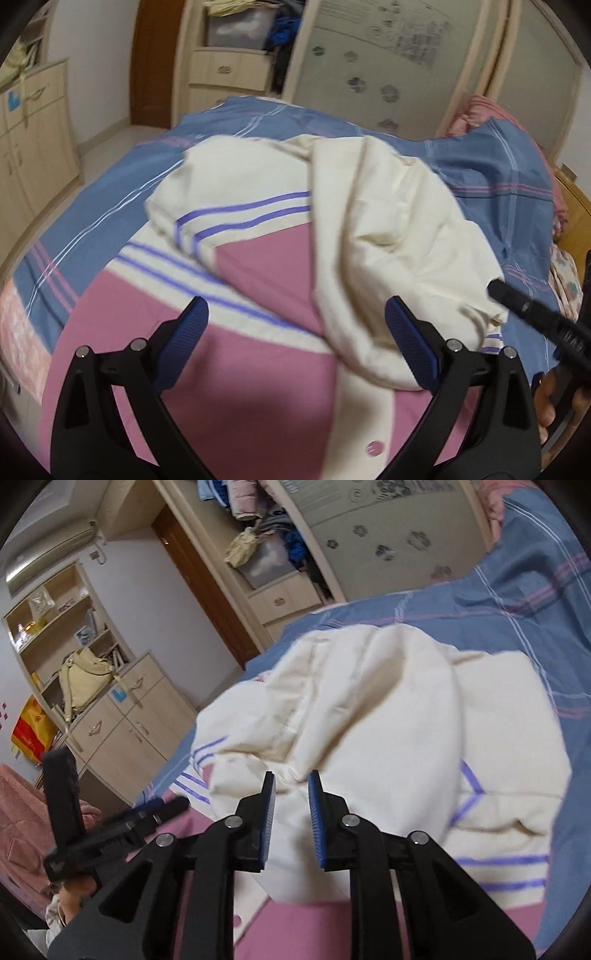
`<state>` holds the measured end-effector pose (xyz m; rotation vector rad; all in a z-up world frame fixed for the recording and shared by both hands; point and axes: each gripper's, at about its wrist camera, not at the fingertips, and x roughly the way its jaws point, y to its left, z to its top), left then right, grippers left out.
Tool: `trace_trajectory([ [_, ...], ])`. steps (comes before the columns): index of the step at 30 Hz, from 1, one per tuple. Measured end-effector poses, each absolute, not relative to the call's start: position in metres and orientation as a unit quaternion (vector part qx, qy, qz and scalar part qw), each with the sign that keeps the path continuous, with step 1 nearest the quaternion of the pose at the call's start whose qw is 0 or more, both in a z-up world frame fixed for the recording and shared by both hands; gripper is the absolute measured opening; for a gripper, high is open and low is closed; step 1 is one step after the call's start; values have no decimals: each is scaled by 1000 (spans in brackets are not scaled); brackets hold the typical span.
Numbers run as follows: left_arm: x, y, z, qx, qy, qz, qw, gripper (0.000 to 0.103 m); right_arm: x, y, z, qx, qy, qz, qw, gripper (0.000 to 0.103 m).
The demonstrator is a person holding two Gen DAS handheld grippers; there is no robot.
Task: Fold large clothes
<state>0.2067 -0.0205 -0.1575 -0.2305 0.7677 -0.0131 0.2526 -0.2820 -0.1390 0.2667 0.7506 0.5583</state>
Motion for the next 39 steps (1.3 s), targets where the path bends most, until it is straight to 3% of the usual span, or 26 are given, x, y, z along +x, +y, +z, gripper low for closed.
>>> trace_trajectory([
  [6,244,-69,-180,-35,418,-2,908,99,252,-280,-178,97,413,227,877,20],
  [14,281,-55,-229,-45,460,15,887,101,294,-259,-215,100,455,189,865,20],
  [22,330,-54,-234,-32,455,39,889,101,343,-248,-228,107,453,163,870,20],
  [33,284,-34,-205,-76,415,24,906,101,262,-278,-186,110,405,219,881,23],
  [39,280,-56,-214,-24,426,37,904,101,284,-265,-209,92,435,196,874,26],
])
